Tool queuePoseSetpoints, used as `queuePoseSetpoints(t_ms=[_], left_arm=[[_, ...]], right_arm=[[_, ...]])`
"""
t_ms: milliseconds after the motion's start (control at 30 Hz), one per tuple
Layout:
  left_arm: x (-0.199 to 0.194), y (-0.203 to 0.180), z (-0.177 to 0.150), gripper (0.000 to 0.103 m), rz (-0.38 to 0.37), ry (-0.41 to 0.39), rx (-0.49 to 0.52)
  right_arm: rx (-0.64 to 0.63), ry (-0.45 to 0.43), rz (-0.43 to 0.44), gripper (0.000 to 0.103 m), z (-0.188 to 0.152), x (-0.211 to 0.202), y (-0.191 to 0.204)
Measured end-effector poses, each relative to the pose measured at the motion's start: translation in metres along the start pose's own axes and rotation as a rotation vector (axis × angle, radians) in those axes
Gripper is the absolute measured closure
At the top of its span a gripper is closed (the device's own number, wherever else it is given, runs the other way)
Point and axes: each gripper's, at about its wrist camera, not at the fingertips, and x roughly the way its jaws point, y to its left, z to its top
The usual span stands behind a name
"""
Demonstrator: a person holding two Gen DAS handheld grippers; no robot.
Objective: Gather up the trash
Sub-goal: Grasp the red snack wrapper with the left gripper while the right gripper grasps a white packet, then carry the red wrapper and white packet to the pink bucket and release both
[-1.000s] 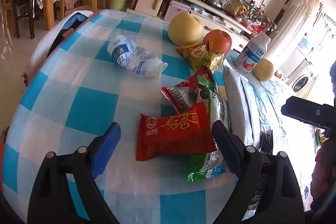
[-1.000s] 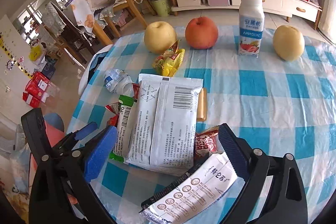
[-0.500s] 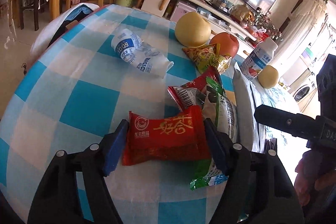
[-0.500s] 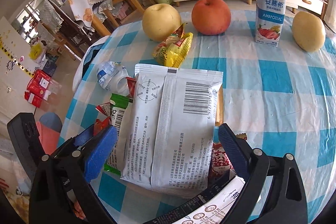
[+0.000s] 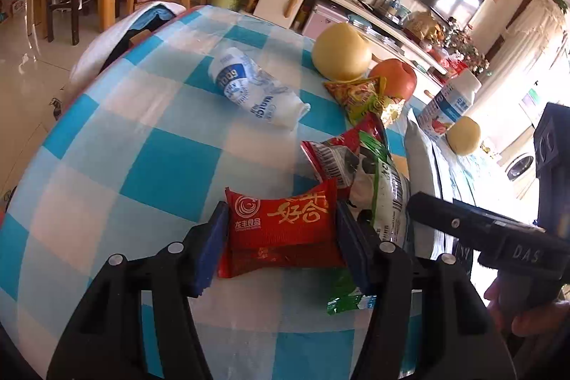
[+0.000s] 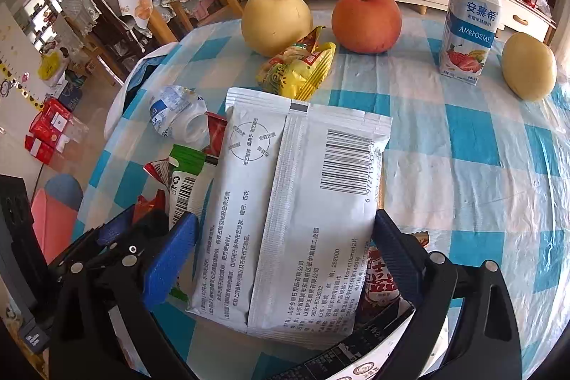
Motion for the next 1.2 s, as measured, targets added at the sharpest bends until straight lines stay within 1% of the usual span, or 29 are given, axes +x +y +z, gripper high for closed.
queuePoseSetpoints(t_ms=[100, 167, 200, 367, 567, 833, 1000, 1133, 1200], left_arm=[[-0.008, 0.005, 0.003, 0.043, 0.005, -0.023, -0.016], [-0.014, 0.007, 0.004, 0.043, 0.007, -0.039, -0.026], [-0.016, 0.008, 0.005, 0.043, 0.008, -0.047, -0.029], [-0.031, 0.012, 0.007, 0.043, 0.017, -0.08, -0.035], [-0.05, 0.011, 0.006, 0.043, 0.019, -0.127, -0.015], [-0.071, 0.011, 0.005, 0.043, 0.037, -0.18, 0.008], [-0.083, 0.01, 0.003, 0.043, 0.044, -0.211, 0.02], [-0.094, 0.014, 0.001, 0.043, 0.057, -0.24, 0.01], [-0.101, 0.016, -0.001, 0.043, 0.08, -0.26, 0.003]], right_arm=[[-0.011, -0.006, -0.004, 0.008, -0.001, 0.001, 0.002], [-0.018, -0.016, -0.004, 0.017, -0.001, -0.001, 0.004], [-0.018, -0.016, -0.007, 0.019, 0.0, -0.002, 0.005], [-0.029, -0.016, -0.015, 0.024, -0.001, -0.002, 0.007], [-0.041, -0.039, -0.027, 0.026, -0.002, -0.006, 0.01], [-0.022, -0.123, -0.018, 0.026, 0.0, -0.035, 0.016], [-0.005, -0.144, -0.007, 0.026, -0.003, -0.046, 0.017], [0.027, -0.156, 0.058, 0.026, -0.006, -0.054, 0.02], [0.032, -0.167, 0.086, 0.026, -0.008, -0.06, 0.025]])
